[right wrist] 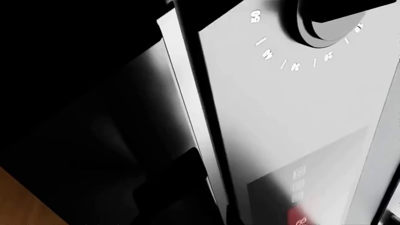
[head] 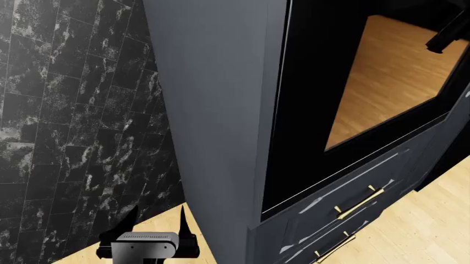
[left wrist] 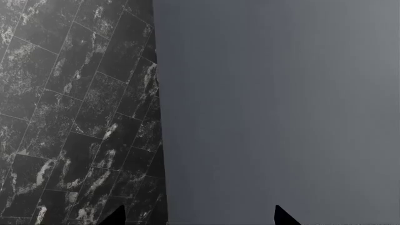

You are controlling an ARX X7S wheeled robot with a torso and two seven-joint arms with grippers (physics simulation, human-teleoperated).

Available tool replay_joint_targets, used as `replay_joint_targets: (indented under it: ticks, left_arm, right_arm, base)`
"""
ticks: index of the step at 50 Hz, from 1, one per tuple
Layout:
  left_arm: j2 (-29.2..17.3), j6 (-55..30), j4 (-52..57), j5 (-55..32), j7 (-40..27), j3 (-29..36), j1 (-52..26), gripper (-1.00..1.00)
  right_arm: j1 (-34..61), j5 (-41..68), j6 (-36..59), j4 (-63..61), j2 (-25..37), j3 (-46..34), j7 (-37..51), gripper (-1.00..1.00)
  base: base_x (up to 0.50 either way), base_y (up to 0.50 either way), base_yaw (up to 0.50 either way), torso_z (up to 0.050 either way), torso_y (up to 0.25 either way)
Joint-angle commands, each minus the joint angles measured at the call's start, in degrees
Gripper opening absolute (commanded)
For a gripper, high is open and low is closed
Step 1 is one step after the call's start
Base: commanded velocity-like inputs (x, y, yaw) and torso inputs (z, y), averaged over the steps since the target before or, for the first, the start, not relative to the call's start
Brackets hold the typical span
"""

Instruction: Open the oven door

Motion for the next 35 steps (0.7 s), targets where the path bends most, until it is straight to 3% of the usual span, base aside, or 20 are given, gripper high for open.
replay_joint_targets:
  ticks: [1,35]
  left_arm:
    - [0.1,0.5,-0.5,-0.1,0.1,0.2,0.0,1.0]
    - [0.3,1.5,-1.2,-0.3,0.8,1.0,-0.3,1.0]
  right_arm:
    - [-0.7,-0.7,0.5,-0.8,0.7,0.2,-0.8,-1.0]
    - [-7.6,2.8,7.9,-14.3,10.7,5.2,-1.4,-1.0]
  base:
    - [0.0,0.0,0.0,0.0,0.0]
    - [0.0,0.0,0.0,0.0,0.0]
